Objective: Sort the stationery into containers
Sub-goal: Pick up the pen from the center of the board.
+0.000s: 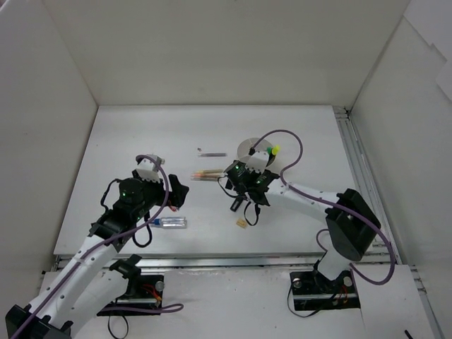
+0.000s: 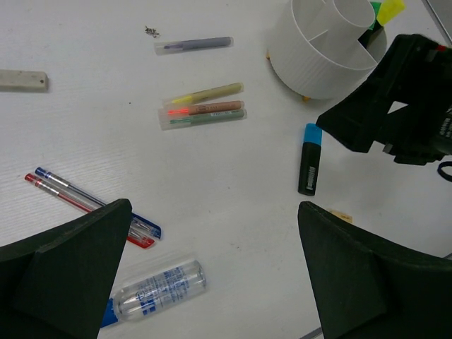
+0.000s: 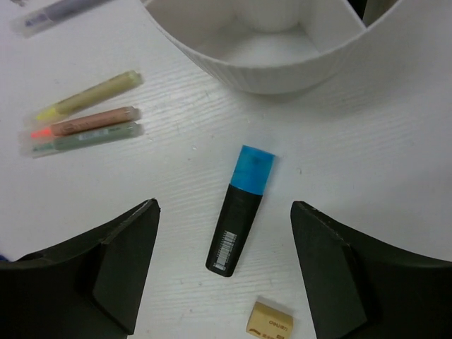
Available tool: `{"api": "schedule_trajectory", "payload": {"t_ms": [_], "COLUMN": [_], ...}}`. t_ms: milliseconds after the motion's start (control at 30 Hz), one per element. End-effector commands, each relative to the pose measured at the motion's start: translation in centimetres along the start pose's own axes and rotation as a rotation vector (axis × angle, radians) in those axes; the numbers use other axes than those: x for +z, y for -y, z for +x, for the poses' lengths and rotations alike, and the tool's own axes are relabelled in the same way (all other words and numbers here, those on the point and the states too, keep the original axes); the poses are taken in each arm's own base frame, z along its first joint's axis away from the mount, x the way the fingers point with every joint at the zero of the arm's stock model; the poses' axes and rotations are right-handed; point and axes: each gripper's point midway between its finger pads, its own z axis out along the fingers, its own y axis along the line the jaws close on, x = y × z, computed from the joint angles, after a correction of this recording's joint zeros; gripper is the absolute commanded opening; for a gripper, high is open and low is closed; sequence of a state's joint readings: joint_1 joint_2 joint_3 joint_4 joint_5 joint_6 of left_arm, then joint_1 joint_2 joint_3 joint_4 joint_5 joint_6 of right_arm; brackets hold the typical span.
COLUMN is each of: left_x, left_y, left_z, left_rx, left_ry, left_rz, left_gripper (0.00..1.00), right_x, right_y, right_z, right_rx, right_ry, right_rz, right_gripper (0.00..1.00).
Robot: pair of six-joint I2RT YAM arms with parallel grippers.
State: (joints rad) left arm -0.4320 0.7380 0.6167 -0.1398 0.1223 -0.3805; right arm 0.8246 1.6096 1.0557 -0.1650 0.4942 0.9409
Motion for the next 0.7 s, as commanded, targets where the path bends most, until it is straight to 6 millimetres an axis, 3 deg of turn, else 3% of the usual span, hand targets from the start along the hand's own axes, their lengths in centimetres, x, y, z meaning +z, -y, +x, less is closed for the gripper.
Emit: {"api": "schedule_trajectory", "payload": {"t_ms": [0,267,333,467,500,567,600,667], "left_x": [-0.6,-1.2,-1.3,-1.6,-1.6,-1.8,-1.8,-1.9], "left_y": [1.5,1.1,1.0,0.9,0.9,0.9,0.9,0.9], "left_z": [-3.5,-3.5,-3.6,-3.8,-3.8,-3.8,-3.8,-3.9], "left_rx": [-0.012,-0.016,-0.018,-0.015,-0.017,-0.017,-0.017,-0.017], "left_ry": [0.099,0.117,0.124,0.137,0.136,0.143,0.143,0.147], "left_rz": [0.045,0.027,0.021,0.016,0.014,0.014,0.014,0.016], "left_gripper": [0.99,0.99,0.99,0.99,0.99,0.99,1.0,0.99], "right_x": [0.8,4.0,4.7,5.2,5.2,5.3,5.2,4.7], "right_y": [0.0,0.4,0.9,0.8,0.8,0.9,0.8,0.2], "right_z": [0.4,3.6,4.0,4.3,4.3,4.1,3.9,3.2], "right_rx": [0.062,0.035,0.024,0.011,0.009,-0.015,-0.027,-0.062], "right_ry": [-0.003,-0.078,-0.077,-0.082,-0.082,-0.073,-0.069,-0.056], "right_rz": [0.043,0.129,0.155,0.169,0.172,0.179,0.177,0.153], "right_gripper": [0.73,0.71,0.65,0.43,0.33,0.22,0.1,0.01]}}
